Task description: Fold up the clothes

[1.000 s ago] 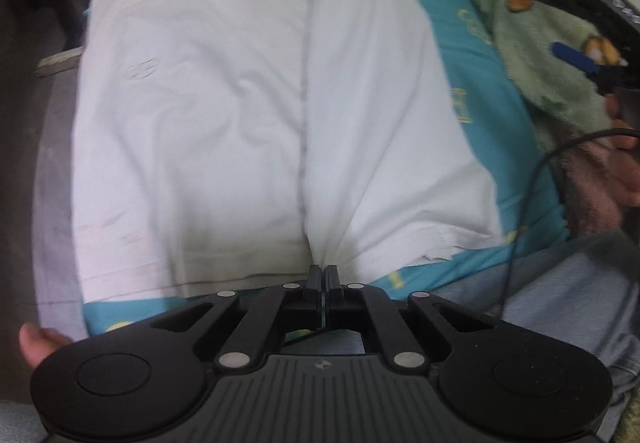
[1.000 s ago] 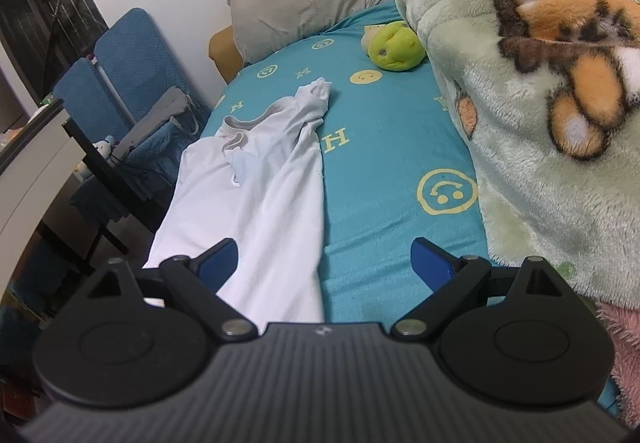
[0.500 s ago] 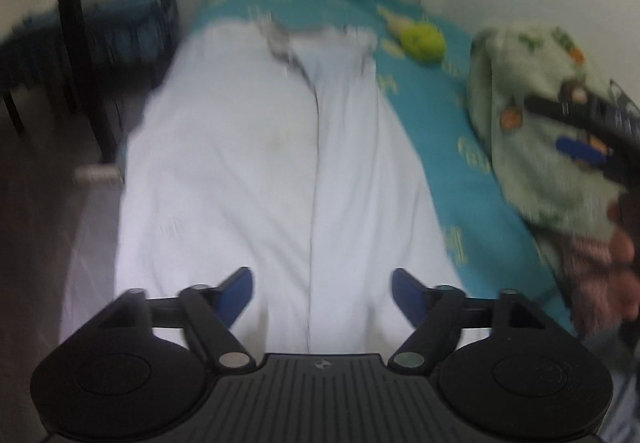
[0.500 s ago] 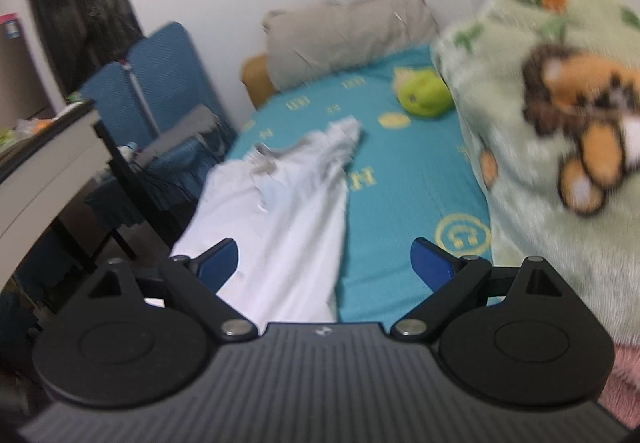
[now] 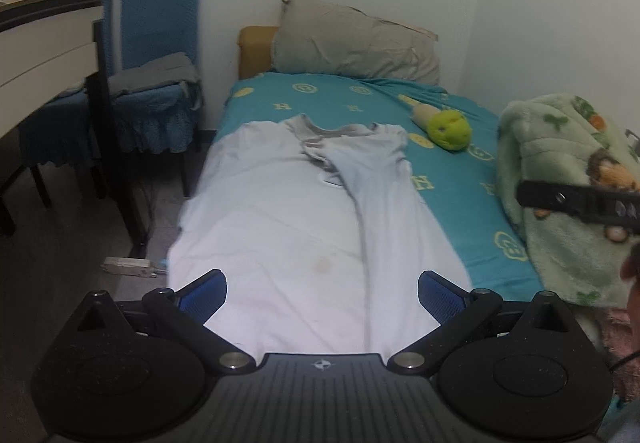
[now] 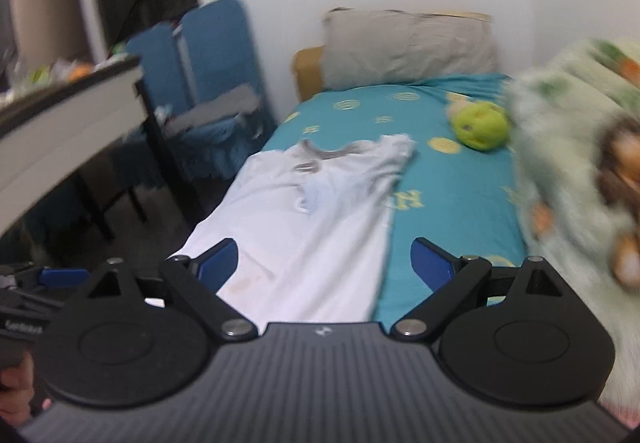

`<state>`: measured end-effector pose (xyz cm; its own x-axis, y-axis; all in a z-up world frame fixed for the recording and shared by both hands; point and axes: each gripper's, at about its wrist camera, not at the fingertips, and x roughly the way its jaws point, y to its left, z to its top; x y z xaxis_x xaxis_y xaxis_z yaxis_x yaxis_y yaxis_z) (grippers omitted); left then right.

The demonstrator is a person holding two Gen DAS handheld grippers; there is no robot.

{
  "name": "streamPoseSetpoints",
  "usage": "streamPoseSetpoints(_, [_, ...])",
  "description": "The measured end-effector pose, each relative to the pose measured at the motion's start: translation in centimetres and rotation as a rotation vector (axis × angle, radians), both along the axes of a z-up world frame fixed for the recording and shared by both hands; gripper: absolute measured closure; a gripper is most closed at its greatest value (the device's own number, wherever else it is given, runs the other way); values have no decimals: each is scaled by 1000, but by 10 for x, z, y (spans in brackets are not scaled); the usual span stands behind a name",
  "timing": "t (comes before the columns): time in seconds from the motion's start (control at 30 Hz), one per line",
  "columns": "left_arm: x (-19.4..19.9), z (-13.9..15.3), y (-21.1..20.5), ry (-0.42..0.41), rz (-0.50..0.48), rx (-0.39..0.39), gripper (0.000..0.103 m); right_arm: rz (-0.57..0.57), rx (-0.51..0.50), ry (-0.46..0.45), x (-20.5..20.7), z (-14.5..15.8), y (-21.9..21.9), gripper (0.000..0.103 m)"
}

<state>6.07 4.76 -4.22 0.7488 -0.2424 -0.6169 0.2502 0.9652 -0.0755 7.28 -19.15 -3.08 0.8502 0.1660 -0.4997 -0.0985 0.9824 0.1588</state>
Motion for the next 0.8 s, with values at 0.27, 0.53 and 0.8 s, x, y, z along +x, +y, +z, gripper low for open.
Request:
streamPoseSetpoints(0.27, [17, -22, 71, 24, 80, -66, 0, 367, -259, 119, 157, -15, 155, 9])
streamPoseSetpoints(0.53, [52, -72, 101, 147, 124, -106, 1, 682, -563, 269, 288, -106, 333, 9])
streamPoseSetpoints(0.8, [75, -99, 114, 231, 136, -179, 2, 890, -996, 454, 334, -220, 425, 12])
